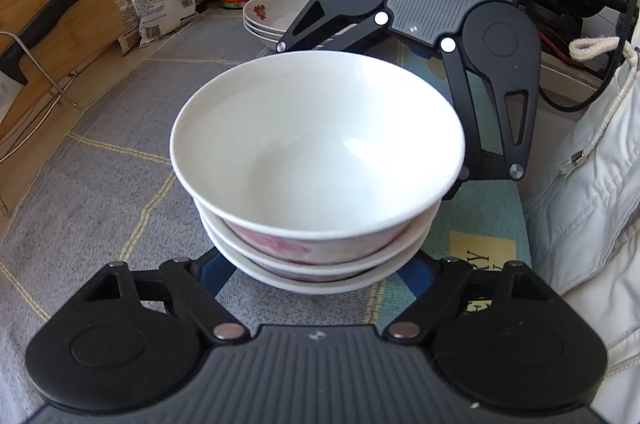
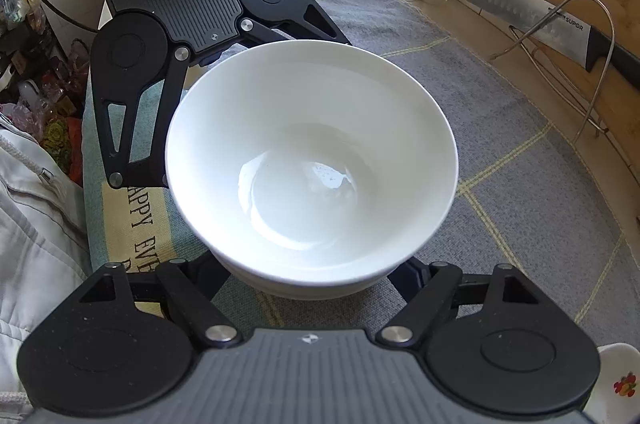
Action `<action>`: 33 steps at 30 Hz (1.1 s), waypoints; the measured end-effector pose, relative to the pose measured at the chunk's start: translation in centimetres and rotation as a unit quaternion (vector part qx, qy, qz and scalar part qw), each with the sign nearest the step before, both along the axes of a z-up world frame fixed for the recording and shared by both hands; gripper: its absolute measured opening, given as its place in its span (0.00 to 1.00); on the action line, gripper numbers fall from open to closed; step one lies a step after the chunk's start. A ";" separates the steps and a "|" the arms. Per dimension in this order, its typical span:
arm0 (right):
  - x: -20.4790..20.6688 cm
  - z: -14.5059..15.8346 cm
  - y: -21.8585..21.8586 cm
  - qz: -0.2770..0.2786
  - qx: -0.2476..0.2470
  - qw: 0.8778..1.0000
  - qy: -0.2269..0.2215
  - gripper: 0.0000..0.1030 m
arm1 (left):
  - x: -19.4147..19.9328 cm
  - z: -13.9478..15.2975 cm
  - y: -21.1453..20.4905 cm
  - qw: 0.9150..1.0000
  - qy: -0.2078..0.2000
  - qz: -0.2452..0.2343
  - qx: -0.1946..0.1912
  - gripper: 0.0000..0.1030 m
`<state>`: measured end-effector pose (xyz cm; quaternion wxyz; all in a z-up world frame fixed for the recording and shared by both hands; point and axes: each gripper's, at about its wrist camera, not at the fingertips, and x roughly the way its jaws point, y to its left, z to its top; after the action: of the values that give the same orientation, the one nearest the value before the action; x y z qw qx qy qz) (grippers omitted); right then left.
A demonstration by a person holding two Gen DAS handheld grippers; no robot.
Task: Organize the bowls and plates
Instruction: 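Carry the stack with both grippers toward the corner by the sauce bottles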
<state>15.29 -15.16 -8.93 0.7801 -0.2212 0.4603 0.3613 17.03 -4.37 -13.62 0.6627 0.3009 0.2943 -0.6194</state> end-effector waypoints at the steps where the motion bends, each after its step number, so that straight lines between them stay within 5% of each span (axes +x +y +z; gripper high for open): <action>1: 0.0 0.0 0.0 0.000 -0.001 1.000 0.000 0.83 | 0.0 0.0 0.0 1.000 -0.001 -0.001 0.001 0.82; 20: -0.8 2.1 -1.1 0.009 0.002 1.000 0.001 0.83 | -1.3 1.4 -0.7 1.000 -0.005 0.011 0.008 0.82; 33: -2.1 5.6 -6.8 0.017 -0.006 1.000 -0.018 0.83 | -4.0 3.7 -6.8 1.000 -0.026 0.014 -0.001 0.82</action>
<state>13.15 -21.98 -3.36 0.7804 -0.2402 0.4448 0.3680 12.99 -11.18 -9.89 0.6793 0.3123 0.2808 -0.6018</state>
